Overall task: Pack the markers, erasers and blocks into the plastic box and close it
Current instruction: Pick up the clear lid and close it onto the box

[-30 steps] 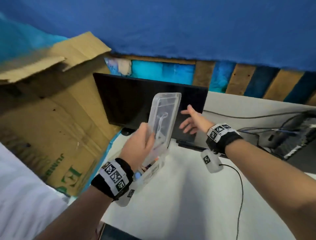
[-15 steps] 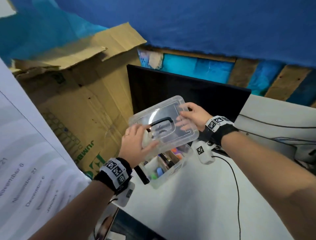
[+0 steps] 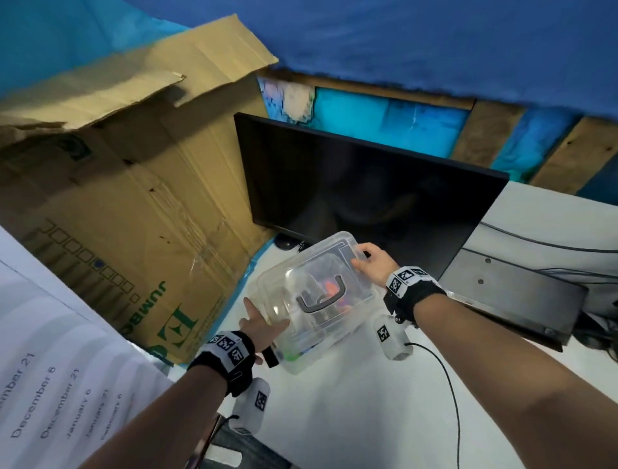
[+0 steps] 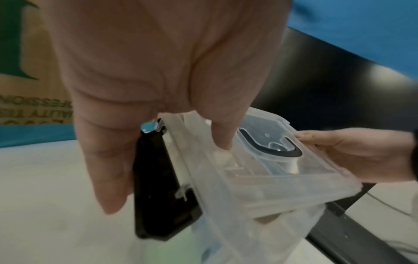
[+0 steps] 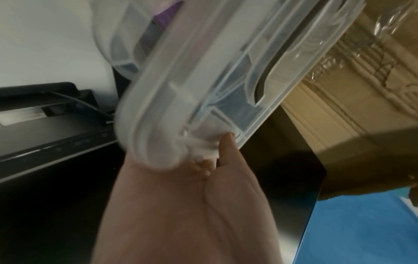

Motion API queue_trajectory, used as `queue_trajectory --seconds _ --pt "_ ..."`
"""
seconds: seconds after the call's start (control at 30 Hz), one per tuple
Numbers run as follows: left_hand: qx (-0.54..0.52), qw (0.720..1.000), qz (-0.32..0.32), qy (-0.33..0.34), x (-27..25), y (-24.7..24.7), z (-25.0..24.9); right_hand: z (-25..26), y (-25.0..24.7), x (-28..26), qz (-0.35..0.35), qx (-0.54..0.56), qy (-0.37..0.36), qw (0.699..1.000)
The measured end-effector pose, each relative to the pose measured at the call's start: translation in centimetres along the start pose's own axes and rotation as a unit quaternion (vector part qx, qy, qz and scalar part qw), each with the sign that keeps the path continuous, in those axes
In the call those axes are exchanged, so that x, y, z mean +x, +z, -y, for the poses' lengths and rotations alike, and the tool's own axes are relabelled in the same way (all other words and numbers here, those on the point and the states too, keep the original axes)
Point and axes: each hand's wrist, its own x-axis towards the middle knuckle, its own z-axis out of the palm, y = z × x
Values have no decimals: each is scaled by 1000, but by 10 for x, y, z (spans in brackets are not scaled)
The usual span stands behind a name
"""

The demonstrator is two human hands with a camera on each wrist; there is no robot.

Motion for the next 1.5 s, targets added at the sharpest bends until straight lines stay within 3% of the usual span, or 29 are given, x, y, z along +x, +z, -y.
queue_trajectory --seconds 0.33,0.63,0.9,1.03,1.2,1.37,1.5 --pt "6 988 16 151 42 -36 -4 -17 10 13 79 -96 106 986" --pt "38 985 -35 164 41 -17 -12 -24 15 9 54 -118 96 987" --pt "-58 977 -41 202 38 -26 4 -18 17 -1 47 -121 78 988" --pt "-20 981 -78 176 33 -21 13 -19 18 -3 62 -140 70 986" --pt "-73 986 -52 138 27 -21 15 -30 18 4 37 -196 75 977" --pt "-58 987 -113 100 39 -29 14 -36 24 4 56 -109 93 988" --pt "5 992 -99 73 29 -32 2 -36 20 8 70 -106 116 985"
